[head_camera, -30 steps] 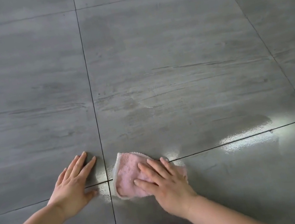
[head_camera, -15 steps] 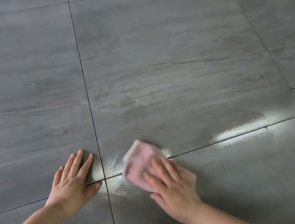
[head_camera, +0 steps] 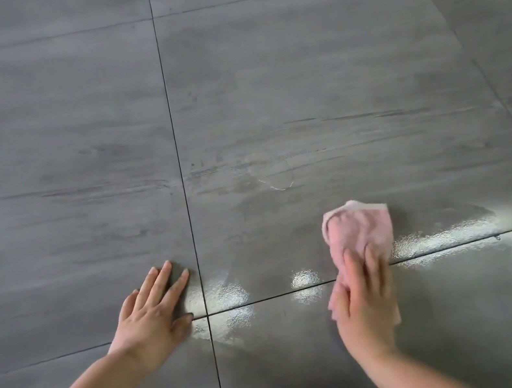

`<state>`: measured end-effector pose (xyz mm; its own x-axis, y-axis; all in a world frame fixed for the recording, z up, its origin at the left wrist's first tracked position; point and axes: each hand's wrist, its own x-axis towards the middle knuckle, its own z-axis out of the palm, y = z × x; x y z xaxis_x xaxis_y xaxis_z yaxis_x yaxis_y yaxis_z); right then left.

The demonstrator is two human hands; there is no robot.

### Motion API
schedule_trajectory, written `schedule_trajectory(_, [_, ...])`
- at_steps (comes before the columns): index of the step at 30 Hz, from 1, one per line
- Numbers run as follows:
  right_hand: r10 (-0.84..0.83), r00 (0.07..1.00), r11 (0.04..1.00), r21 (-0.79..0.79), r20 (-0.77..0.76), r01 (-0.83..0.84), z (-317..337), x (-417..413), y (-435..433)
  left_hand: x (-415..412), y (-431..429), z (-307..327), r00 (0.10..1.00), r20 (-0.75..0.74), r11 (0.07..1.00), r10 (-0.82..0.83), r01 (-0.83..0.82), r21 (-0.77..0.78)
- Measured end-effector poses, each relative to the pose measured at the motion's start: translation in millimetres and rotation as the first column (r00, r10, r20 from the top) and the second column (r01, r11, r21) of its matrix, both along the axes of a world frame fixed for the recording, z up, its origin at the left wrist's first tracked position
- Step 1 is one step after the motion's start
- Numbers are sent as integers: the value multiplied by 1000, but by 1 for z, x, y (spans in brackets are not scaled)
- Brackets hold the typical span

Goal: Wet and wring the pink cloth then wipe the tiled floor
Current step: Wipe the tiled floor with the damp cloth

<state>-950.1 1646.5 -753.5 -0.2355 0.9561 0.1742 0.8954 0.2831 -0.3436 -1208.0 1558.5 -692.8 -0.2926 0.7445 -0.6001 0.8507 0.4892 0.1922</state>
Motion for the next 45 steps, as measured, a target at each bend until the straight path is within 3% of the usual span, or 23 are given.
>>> schedule_trajectory(2, [356, 934, 934, 33, 26, -357, -6, -23, -40, -1, 0, -5, 1000, -11, 1000, -5, 5, 4])
schedule_trajectory(4, [704, 696, 694, 70, 138, -716, -14, -32, -51, -5, -3, -7, 1000, -6, 1000, -16, 16, 26])
schedule_trajectory(6, [829, 513, 509, 82, 223, -857, -16, -30, -36, -8, -6, -9, 1000, 17, 999, -8, 7, 52])
schedule_trajectory(7, [836, 505, 501, 76, 213, -862, -12, -26, -25, -10, -7, -10, 1000, 11, 997, -10, 9, 71])
schedule_trajectory(9, [774, 600, 598, 76, 202, -798, -10, -9, 1, -11, -5, -9, 1000, 13, 996, 3, -4, 94])
schedule_trajectory(11, [621, 762, 764, 77, 186, -641, -5, 20, 28, -11, -3, -8, 1000, 4, 996, -9, 8, 84])
schedule_trajectory(14, [144, 988, 988, 45, 48, -146, 2, 55, 61, -11, -1, -10, 1000, -23, 998, -2, 4, 62])
schedule_trajectory(16, [-202, 979, 978, -61, -12, 200, 5, 52, 66, -14, -1, -12, 992, -114, 995, -60, 68, 68])
schedule_trajectory(17, [-232, 973, 970, -80, 3, 231, 6, 43, 63, -16, -1, -14, 990, -119, 995, -75, 83, 63])
schedule_trajectory(18, [-167, 985, 984, -49, 33, 169, 6, 31, 56, -15, -2, -18, 985, -133, 989, -111, 122, 79])
schedule_trajectory(20, [123, 991, 992, 33, 53, -125, 6, 5, 37, -12, -2, -21, 994, -93, 996, -61, 66, 53])
schedule_trajectory(23, [555, 829, 830, 14, 75, -557, 9, -23, 27, -4, 16, -27, 995, -92, 984, 34, -18, 176])
schedule_trajectory(25, [650, 747, 758, -45, 140, -651, 8, -25, 39, -3, 38, -30, 982, -106, 919, 157, -106, 380])
schedule_trajectory(26, [641, 754, 765, -50, 144, -642, 6, -18, 50, -7, 46, -31, 973, -151, 911, 175, -102, 398])
schedule_trajectory(28, [494, 867, 869, -42, 68, -492, 7, -3, 70, -14, 59, -34, 980, -176, 926, 92, -19, 376])
schedule_trajectory(30, [113, 986, 986, -110, -121, -127, 12, 6, 93, -18, 62, -40, 994, -113, 985, 5, 15, 174])
schedule_trajectory(32, [-255, 941, 928, -329, -221, 174, 18, -1, 114, -20, 60, -49, 996, -85, 990, -11, 22, 139])
schedule_trajectory(34, [-370, 893, 872, -427, -255, 239, 22, -23, 130, -23, 57, -55, 996, -86, 982, -32, 48, 184])
schedule_trajectory(36, [-347, 886, 880, -434, -306, 195, 27, -56, 139, -24, 57, -55, 990, -135, 979, -39, 66, 195])
schedule_trajectory(38, [-223, 928, 904, -419, -299, 82, 25, -92, 143, -25, 58, -59, 986, -161, 973, -35, 70, 222])
schedule_trajectory(41, [133, 980, 917, -358, -146, -178, 28, -146, 130, -25, 59, -67, 967, -254, 948, 6, 75, 308])
schedule_trajectory(43, [368, 930, 895, -272, -3, -355, 26, -164, 126, -26, 58, -70, 962, -271, 936, 29, 70, 346])
schedule_trajectory(45, [472, 879, 853, -292, 74, -433, 19, -163, 138, -26, 58, -71, 961, -274, 923, 38, 72, 378])
